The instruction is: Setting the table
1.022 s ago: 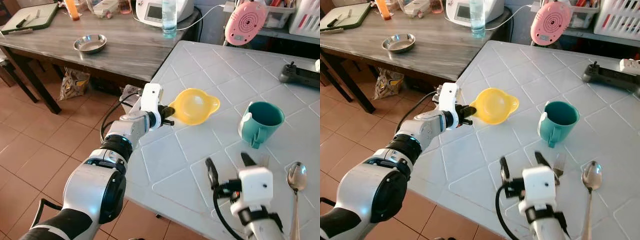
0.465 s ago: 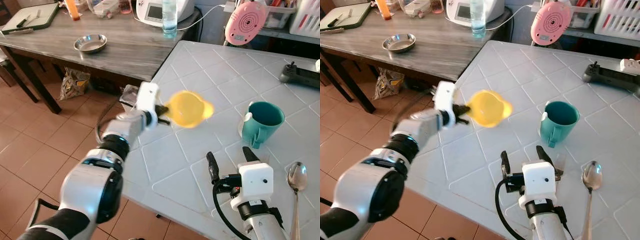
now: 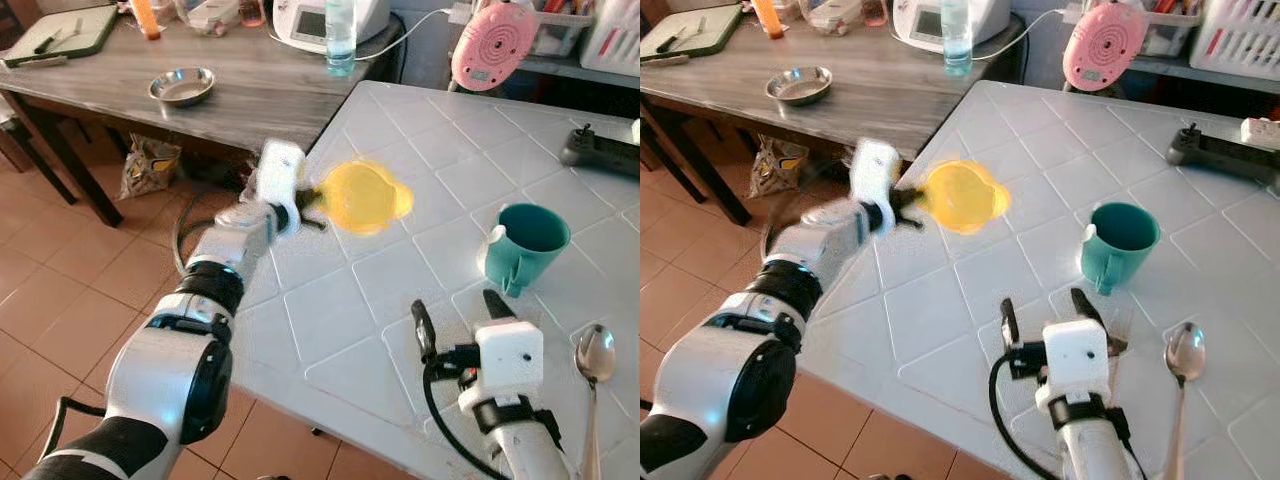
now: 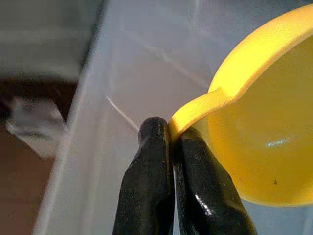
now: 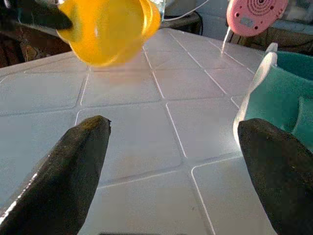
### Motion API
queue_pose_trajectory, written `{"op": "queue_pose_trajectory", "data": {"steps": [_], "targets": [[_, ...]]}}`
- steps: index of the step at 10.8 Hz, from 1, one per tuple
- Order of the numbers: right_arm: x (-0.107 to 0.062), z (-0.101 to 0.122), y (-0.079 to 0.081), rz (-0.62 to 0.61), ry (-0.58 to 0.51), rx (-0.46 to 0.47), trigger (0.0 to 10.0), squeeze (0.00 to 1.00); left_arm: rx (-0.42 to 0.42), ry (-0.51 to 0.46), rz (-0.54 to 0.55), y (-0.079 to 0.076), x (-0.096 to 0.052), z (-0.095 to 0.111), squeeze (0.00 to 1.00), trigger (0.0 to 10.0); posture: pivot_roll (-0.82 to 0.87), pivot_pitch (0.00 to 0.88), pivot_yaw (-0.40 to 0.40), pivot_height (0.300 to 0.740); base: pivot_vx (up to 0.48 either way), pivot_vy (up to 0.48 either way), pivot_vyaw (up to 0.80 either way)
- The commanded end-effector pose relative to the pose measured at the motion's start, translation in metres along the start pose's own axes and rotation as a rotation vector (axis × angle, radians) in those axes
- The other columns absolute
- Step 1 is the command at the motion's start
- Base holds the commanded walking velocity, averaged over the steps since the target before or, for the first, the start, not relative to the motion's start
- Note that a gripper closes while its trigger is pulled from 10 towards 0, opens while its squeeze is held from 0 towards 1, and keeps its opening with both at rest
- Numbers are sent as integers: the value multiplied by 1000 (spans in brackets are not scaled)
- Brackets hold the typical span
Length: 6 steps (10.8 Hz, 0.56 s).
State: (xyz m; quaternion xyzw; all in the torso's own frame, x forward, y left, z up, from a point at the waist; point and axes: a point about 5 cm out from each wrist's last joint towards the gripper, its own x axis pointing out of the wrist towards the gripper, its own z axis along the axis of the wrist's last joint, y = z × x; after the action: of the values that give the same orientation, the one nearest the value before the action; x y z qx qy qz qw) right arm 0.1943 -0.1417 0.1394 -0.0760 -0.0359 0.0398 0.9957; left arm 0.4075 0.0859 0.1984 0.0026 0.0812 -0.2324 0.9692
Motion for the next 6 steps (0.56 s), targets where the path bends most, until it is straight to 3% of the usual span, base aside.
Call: {"op": "queue_pose_trajectory", "data": {"steps": [1,5,6], "targets": [[0,0,-1,-13,-4,6,10000,0,16,-58,49,9,-5,3,0,0,-8,100,72,740,0,0,0],[6,7,-3,-54,-50,31,10000,0,-26,-175,139,15,-22,-16,0,0,4,93,61,740,0,0,0],[9,11,-1,-27,-64,32,10000,0,-22,-124,121,8,-20,-26,0,0,9,89,54,740,0,0,0]]}}
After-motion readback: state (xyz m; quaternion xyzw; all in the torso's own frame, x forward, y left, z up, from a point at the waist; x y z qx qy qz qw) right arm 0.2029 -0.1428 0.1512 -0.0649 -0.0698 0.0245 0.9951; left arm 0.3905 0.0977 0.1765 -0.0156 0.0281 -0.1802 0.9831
